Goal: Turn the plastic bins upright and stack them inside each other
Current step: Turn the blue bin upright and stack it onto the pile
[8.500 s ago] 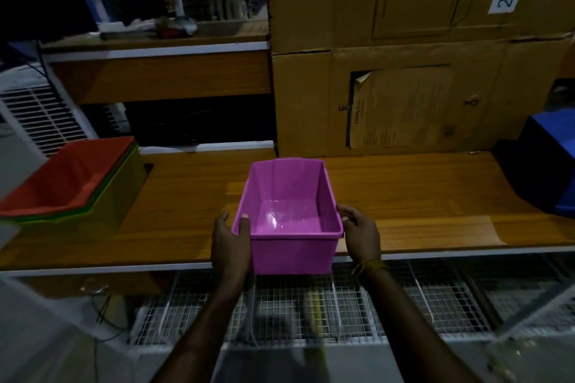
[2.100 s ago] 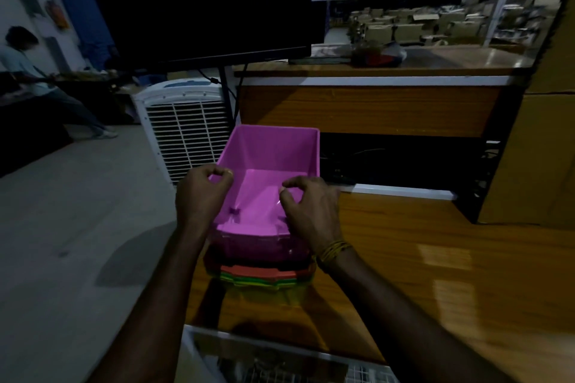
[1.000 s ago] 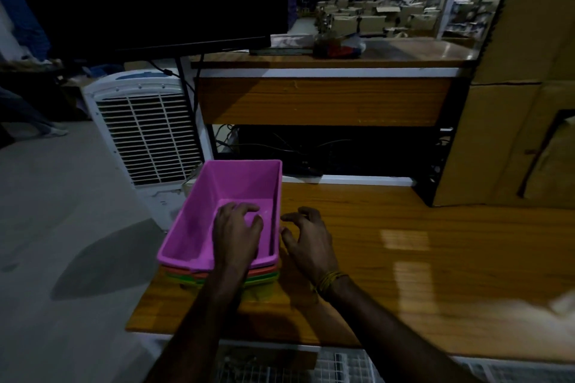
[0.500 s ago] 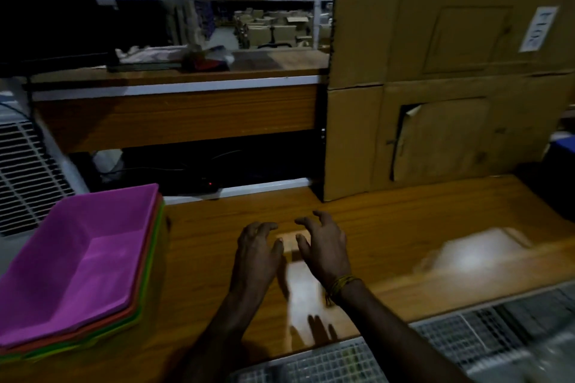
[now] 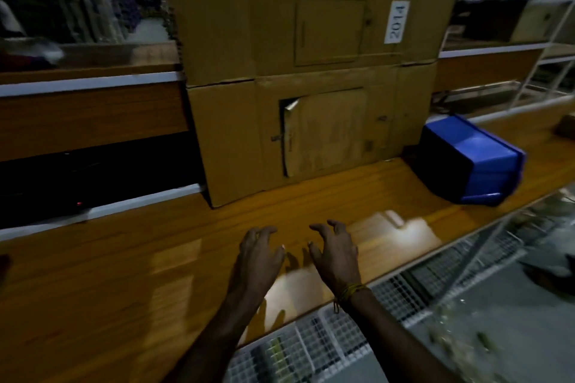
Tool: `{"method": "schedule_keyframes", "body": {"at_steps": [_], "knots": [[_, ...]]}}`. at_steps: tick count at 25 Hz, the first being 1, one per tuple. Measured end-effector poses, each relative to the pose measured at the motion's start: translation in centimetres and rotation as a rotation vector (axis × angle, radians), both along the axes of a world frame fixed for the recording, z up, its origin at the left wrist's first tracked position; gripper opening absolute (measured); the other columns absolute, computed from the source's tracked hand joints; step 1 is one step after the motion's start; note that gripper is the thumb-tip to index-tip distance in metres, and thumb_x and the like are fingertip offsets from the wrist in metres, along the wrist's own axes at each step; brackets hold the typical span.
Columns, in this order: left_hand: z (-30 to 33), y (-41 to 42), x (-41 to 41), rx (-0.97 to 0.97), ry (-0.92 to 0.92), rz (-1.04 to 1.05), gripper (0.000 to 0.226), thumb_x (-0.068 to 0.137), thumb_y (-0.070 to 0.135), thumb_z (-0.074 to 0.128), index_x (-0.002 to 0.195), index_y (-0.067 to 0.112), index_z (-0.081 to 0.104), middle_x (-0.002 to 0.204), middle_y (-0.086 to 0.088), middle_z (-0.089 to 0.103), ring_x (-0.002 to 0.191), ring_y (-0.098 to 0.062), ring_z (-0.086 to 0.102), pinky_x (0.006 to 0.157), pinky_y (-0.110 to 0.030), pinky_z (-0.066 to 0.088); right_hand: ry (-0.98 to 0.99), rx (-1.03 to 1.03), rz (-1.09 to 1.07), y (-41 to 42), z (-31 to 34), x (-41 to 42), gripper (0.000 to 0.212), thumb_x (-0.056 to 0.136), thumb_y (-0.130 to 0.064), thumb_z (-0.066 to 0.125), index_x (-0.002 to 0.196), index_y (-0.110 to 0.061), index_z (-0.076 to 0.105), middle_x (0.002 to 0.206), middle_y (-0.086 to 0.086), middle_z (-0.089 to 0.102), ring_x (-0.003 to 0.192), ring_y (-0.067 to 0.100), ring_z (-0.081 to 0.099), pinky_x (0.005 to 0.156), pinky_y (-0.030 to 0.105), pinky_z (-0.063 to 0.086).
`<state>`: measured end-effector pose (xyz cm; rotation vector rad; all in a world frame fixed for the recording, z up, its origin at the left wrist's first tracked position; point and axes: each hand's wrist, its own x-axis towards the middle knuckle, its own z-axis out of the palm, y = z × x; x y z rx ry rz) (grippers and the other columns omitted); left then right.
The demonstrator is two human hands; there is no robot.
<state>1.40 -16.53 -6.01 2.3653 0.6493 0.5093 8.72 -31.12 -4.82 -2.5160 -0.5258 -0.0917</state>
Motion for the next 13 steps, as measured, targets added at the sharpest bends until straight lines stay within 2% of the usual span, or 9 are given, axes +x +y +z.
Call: {"method": "schedule_keyframes", "body": {"at_steps": [7,13], "knots": [[-0.3,-10.7,9.2,-0.008,0.05,-0.219,0.042,0.092,0.032,0.06,0.132,0.027,0.05,0.142,-0.005,0.042,0.13,-0.026,0.041,0.094,-0.039,0.046,0.055,0.09,-0.216,-11.3,-2.1,5.8,0.038,0.095,-0.033,0.056,0.132,-0.03,0.051,0.147,0.008,0.037,0.129,0.032,0.046,0.1,0.054,0.044],[-0.9,-16.0,16.1,-0.009,0.077,-0.355,0.045,0.092,0.032,0.059,0.135,0.028,0.047,0.144,-0.006,0.04,0.131,-0.027,0.041,0.095,-0.041,0.047,0.056,0.126,-0.326,-16.7,-3.0,10.6,0.039,0.095,-0.034,0.056,0.133,-0.029,0.051,0.144,0.009,0.039,0.127,0.031,0.047,0.097,0.052,0.047]]}}
